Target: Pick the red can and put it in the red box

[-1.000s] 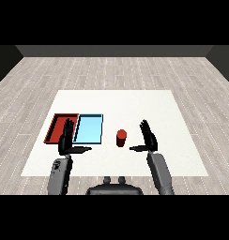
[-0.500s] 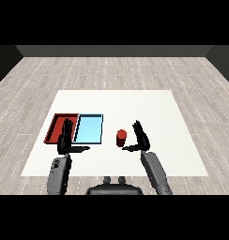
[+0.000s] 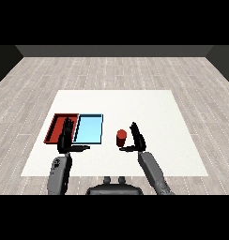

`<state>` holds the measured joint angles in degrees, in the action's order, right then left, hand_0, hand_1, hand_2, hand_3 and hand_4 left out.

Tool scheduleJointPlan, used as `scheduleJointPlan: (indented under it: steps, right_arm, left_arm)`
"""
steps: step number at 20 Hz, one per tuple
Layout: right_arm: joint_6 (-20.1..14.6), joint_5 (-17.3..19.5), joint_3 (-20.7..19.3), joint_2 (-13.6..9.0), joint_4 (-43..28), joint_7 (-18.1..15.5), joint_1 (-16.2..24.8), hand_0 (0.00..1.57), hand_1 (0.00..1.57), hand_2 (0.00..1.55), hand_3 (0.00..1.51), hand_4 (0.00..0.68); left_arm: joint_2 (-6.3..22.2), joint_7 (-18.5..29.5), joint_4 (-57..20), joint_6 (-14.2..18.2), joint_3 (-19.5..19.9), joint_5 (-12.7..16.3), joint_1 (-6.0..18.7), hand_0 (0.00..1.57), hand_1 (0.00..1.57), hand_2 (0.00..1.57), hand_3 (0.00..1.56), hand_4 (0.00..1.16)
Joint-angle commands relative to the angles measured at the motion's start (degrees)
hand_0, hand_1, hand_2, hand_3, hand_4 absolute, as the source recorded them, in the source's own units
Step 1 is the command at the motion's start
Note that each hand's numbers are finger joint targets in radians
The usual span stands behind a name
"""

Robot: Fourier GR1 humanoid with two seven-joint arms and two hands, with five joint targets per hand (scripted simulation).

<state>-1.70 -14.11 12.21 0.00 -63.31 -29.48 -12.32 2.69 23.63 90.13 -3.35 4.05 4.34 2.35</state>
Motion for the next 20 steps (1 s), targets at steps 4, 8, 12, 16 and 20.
scheduleJointPlan:
  steps: [4,8,12,16,20]
  right_arm:
    - [-1.6,-2.8,1.7,0.0,2.1,-0.1,-3.6,0.00,0.00,0.00,0.00,0.000]
    - [-0.5,-3.9,1.3,0.0,8.4,-3.7,-4.2,0.00,0.00,0.00,0.00,0.000]
    - [-3.8,-6.1,4.6,0.0,3.5,-0.9,-3.2,0.00,0.00,0.00,0.00,0.000]
    - [-1.7,-6.9,3.7,0.0,10.6,-4.8,-6.1,0.00,0.00,0.00,0.00,0.000]
    - [-8.5,-11.8,12.9,0.0,5.8,-3.0,-6.7,0.00,0.00,0.00,0.00,0.000]
  left_arm:
    - [2.2,-1.6,3.9,-2.8,1.4,2.3,-2.7,0.00,0.00,0.00,0.00,0.00]
    - [2.2,3.9,0.5,-5.2,1.9,3.0,-4.9,0.00,0.00,0.00,0.00,0.00]
    - [2.8,0.9,-3.1,-2.6,3.3,2.1,1.7,0.00,0.00,0.00,0.00,0.00]
    - [-0.6,-6.0,7.0,1.0,-1.7,0.2,-1.0,0.00,0.00,0.00,0.00,0.00]
    - [0.5,0.9,-2.3,-0.4,0.2,-0.5,1.6,0.00,0.00,0.00,0.00,0.00]
